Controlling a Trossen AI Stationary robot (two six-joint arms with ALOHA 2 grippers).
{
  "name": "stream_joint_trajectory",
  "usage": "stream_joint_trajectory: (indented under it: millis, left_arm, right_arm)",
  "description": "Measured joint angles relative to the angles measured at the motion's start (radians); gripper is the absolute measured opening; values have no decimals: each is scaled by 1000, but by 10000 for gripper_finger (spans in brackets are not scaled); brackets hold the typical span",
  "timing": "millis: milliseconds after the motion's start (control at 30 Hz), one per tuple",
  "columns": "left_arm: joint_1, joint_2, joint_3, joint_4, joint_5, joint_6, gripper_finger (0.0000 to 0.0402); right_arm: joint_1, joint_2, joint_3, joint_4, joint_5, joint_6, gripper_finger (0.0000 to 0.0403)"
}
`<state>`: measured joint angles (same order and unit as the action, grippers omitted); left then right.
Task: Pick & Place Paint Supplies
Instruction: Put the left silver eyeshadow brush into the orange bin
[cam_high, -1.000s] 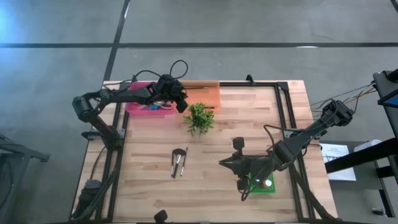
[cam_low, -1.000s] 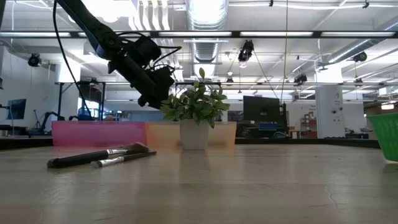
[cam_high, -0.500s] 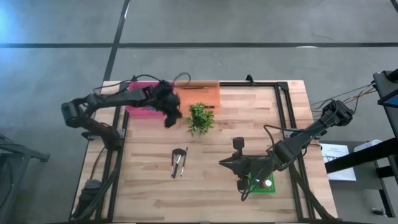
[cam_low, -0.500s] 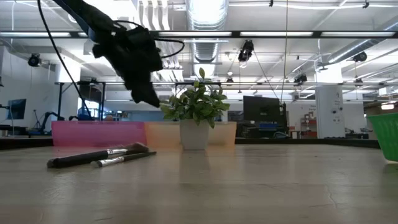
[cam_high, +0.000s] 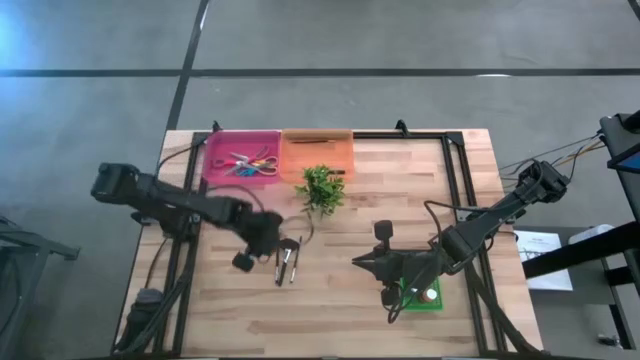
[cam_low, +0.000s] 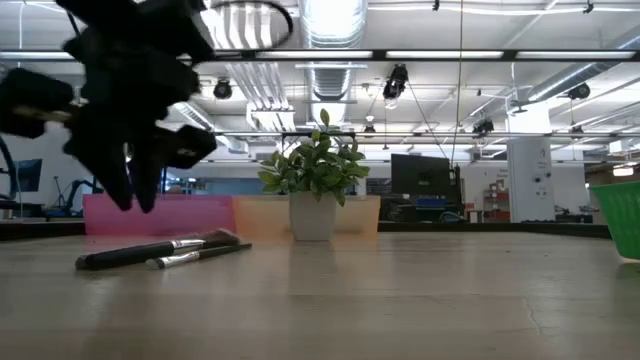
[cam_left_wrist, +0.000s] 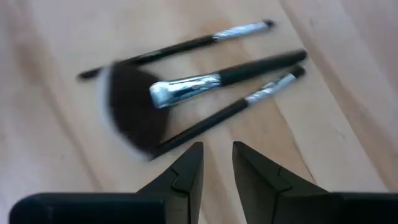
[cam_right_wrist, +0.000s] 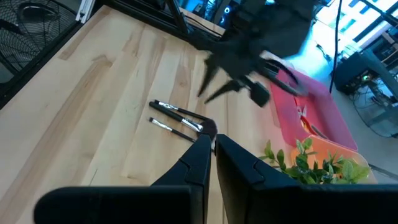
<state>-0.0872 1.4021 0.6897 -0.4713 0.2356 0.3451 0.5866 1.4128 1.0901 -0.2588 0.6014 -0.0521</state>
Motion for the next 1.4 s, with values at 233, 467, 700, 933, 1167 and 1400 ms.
stream_joint_trajectory:
  millis: [233,467,700,933,1167,1400]
  left_arm:
    - [-219,0,-9,100,-197,18,96]
    - [-261,5,-10,168,-237,12,97]
    - [-280,97,-39,233,-236,-18,96]
    - [-327,157,-36,240,-237,-4,96]
    - [-331,166,-25,250,-250,-3,96]
    - [-331,167,11,249,-254,20,96]
  right_arm:
    - [0,0,0,0,0,0,22]
    - [0,0,0,0,0,2,22]
    - [0,0,0,-4,0,8,22]
    - [0,0,0,-7,0,8,22]
    - [0,0,0,-7,0,15,22]
    - [0,0,0,-7,0,15,22]
